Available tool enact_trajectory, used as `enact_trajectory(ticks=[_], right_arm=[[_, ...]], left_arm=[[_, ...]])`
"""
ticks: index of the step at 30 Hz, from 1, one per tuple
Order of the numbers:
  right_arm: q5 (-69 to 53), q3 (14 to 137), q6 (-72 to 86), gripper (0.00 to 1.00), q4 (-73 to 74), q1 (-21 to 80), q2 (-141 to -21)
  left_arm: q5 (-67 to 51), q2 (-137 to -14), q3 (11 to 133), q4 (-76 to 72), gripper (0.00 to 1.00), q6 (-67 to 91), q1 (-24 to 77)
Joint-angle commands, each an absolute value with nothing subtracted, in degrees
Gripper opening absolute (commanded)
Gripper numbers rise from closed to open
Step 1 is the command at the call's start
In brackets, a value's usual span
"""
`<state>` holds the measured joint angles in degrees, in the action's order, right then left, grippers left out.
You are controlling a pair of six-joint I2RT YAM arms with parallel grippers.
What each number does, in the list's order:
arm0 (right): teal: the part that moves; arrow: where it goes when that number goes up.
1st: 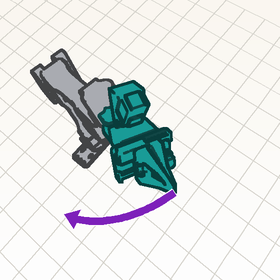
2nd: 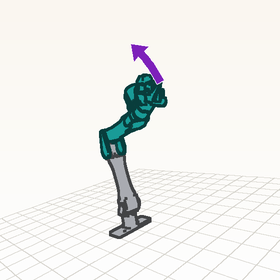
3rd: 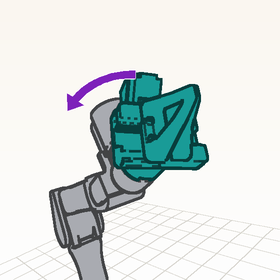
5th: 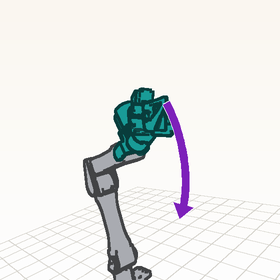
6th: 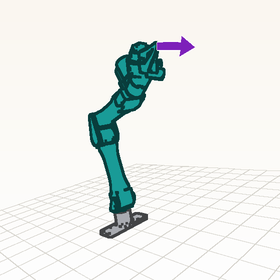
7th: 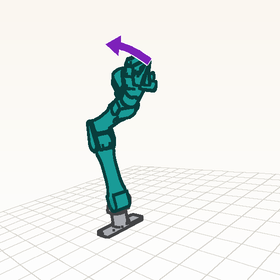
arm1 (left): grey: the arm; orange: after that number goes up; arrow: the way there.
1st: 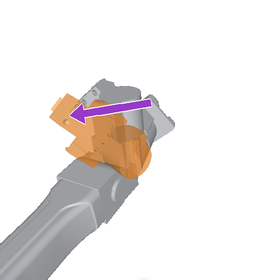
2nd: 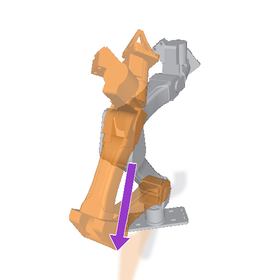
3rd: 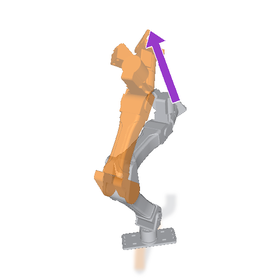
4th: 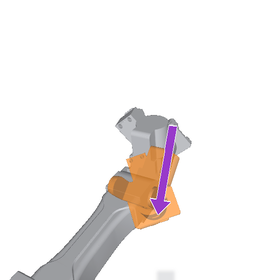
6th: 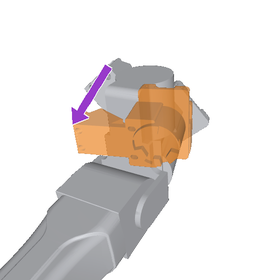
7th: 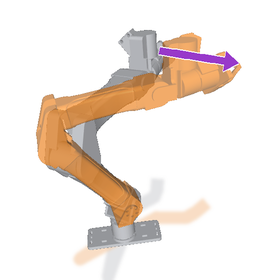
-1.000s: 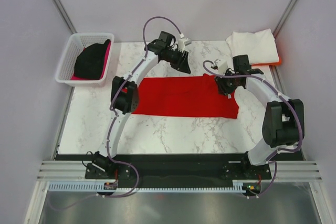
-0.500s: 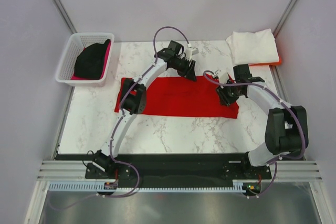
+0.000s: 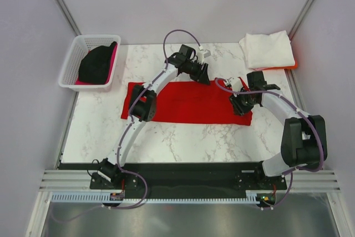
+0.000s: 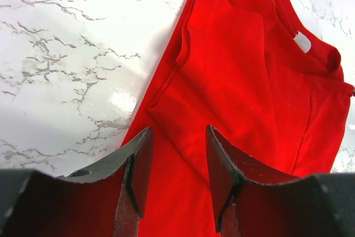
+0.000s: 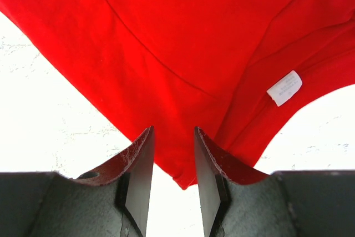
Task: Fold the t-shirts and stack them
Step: Fold the tshirt
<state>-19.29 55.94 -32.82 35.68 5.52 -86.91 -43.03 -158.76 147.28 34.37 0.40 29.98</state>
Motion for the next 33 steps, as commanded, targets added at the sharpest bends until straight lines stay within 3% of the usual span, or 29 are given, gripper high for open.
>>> enact_trajectory(ticks=[1, 26, 31, 33], right_arm=[[-18.8, 55.6, -33.6, 0.42, 36.1, 5.7, -84.6], [-18.9, 57.0, -33.8, 0.42, 34.7, 5.7, -85.3], [-19.2, 57.0, -33.6, 0.41, 34.0, 5.7, -85.8], [-19.2, 57.0, -33.6, 0.41, 33.8, 5.8, -86.0]], left_arm=[[-43.1, -159.7, 149.9, 30.9, 0.5, 4.0, 30.6], [-44.2, -158.5, 145.5, 30.4, 0.43, 7.3, 30.8], [-44.3, -158.4, 145.4, 30.3, 0.35, 6.9, 30.8], [-44.5, -158.3, 145.4, 30.3, 0.26, 6.5, 30.8]])
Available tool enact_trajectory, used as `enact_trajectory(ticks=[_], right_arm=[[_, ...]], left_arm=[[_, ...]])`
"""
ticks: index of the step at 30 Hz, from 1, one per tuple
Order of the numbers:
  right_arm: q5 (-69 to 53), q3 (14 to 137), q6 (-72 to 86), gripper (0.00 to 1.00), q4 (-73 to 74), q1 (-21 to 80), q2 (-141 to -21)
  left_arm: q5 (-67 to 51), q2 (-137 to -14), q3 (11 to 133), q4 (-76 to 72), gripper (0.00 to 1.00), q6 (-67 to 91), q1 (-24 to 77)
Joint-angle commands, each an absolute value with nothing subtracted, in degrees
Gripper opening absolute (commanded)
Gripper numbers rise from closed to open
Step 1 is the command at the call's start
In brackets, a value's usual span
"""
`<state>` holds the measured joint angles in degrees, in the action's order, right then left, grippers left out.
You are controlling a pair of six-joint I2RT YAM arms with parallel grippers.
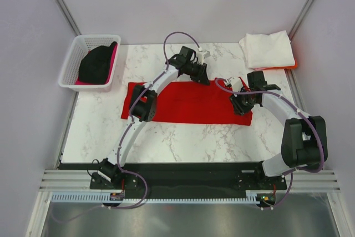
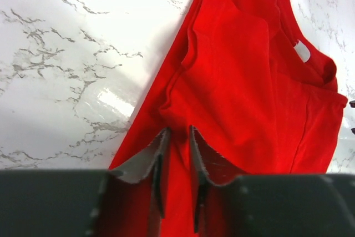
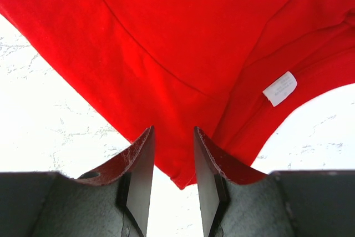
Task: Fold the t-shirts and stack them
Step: Fold the tshirt
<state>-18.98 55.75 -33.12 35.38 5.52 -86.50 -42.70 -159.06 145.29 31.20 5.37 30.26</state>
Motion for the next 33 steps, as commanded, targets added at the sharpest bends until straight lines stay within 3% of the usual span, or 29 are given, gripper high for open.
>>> enact_trajectory(ticks=[1, 6, 33], right_arm=[[-19.2, 56.9, -33.6, 0.41, 33.8, 5.7, -86.1], [-18.5, 56.3, -34.0, 0.41, 33.2, 5.8, -86.8], [-12.7, 53.4, -35.7, 0.39, 27.1, 5.8, -92.8]], left_arm=[[-44.6, -158.3, 145.5, 30.2, 0.23, 6.3, 30.8], [-44.4, -157.8, 145.8, 30.2, 0.09, 4.5, 30.8], [-41.7, -150.3, 142.8, 34.1, 0.07, 0.2, 28.7]])
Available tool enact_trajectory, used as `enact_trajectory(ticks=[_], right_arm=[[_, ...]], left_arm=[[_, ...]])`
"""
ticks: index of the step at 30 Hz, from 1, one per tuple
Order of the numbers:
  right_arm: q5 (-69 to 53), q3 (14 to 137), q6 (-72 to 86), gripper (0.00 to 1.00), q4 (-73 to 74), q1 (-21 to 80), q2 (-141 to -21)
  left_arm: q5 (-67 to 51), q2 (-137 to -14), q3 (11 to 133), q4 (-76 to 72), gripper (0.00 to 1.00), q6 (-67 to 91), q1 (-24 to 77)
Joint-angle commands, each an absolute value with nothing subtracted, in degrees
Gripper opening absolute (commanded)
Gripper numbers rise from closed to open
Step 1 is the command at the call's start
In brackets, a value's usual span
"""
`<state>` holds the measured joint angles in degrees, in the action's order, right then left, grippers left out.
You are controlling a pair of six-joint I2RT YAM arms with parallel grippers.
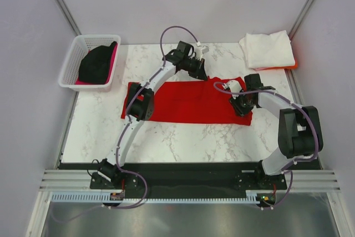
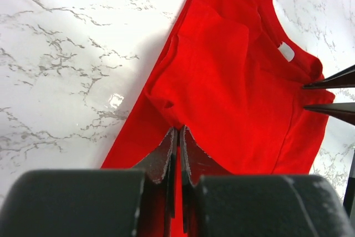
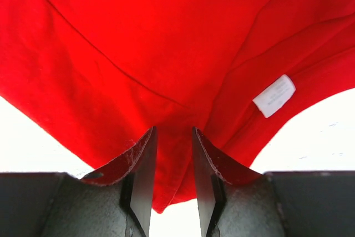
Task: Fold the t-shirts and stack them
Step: Fold the tshirt
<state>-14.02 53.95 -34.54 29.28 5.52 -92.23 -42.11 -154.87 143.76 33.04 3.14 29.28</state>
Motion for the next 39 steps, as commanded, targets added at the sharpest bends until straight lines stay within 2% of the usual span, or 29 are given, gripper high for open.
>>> enact_trajectory(ticks=[1, 18, 25, 30, 34, 39], right_arm=[[-12.7, 53.3, -35.7, 0.39, 26.8, 5.7, -93.0], [-12.1, 54.4, -34.3, 0.38, 25.0, 5.6, -96.0], [-13.6, 59.2, -32.6, 0.38, 28.4, 4.6, -92.3], [-16.7, 69.1, -28.7, 0.41, 28.5, 2.4, -89.3], [-18.5, 73.6, -26.9, 0.42, 28.1, 2.0, -93.4], [-22.6, 73.5, -38.8, 0.42, 36.1, 1.9, -93.9]], left_arm=[[-41.5, -149.9, 142.7, 34.3, 0.07, 0.1, 28.5], [-36.8, -148.1, 141.1, 36.7, 0.08, -3.4, 26.4], [-28.8, -143.7, 140.8, 38.4, 0.41, -5.9, 26.3], [-22.6, -135.6, 135.2, 38.7, 0.56, -9.4, 25.4], [-22.0, -126.2, 119.6, 38.7, 0.6, -14.8, 24.5], [-18.5, -110.1, 99.4, 39.9, 0.61, -32.6, 22.7]])
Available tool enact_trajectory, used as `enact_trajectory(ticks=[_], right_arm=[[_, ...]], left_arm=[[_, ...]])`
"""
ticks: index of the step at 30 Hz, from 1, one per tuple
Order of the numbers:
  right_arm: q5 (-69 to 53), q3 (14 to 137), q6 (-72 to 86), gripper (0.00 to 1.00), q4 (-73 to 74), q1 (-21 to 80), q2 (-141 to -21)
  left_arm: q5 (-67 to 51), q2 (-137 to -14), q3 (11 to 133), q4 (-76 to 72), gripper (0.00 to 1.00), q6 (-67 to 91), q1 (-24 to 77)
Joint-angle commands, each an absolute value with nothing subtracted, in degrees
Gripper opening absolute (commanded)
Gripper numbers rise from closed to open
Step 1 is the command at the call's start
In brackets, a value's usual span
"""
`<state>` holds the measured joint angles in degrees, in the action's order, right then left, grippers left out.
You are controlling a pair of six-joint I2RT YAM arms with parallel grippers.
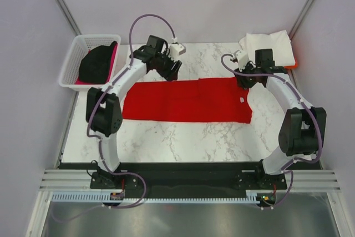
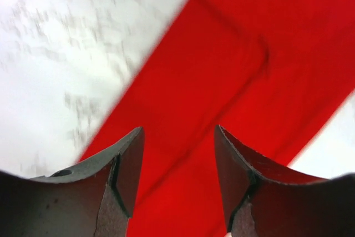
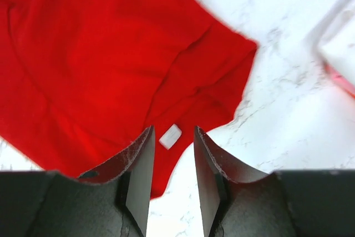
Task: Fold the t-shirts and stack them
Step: Fold the tshirt
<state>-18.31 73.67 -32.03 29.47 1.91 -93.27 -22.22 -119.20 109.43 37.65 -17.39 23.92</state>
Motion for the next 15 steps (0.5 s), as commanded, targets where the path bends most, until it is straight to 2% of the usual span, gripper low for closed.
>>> enact_trajectory(ticks=[1, 6, 15], right_arm=[[-22.8, 72.9, -41.5, 0.42, 38.8, 2.0, -93.3], [-21.5, 67.9, -50.7, 0.45, 43.2, 2.0, -89.6], [-21.4, 66.6, -38.3, 0.46, 38.8, 2.3, -95.2]], left_arm=[[-18.1, -107.9, 92.5, 40.1, 0.61, -35.7, 22.2], [-15.1, -98.2, 78.7, 39.6, 0.63, -47.9, 17.9], [-12.0, -98.9, 69.1, 38.9, 0.56, -47.6, 11.5]])
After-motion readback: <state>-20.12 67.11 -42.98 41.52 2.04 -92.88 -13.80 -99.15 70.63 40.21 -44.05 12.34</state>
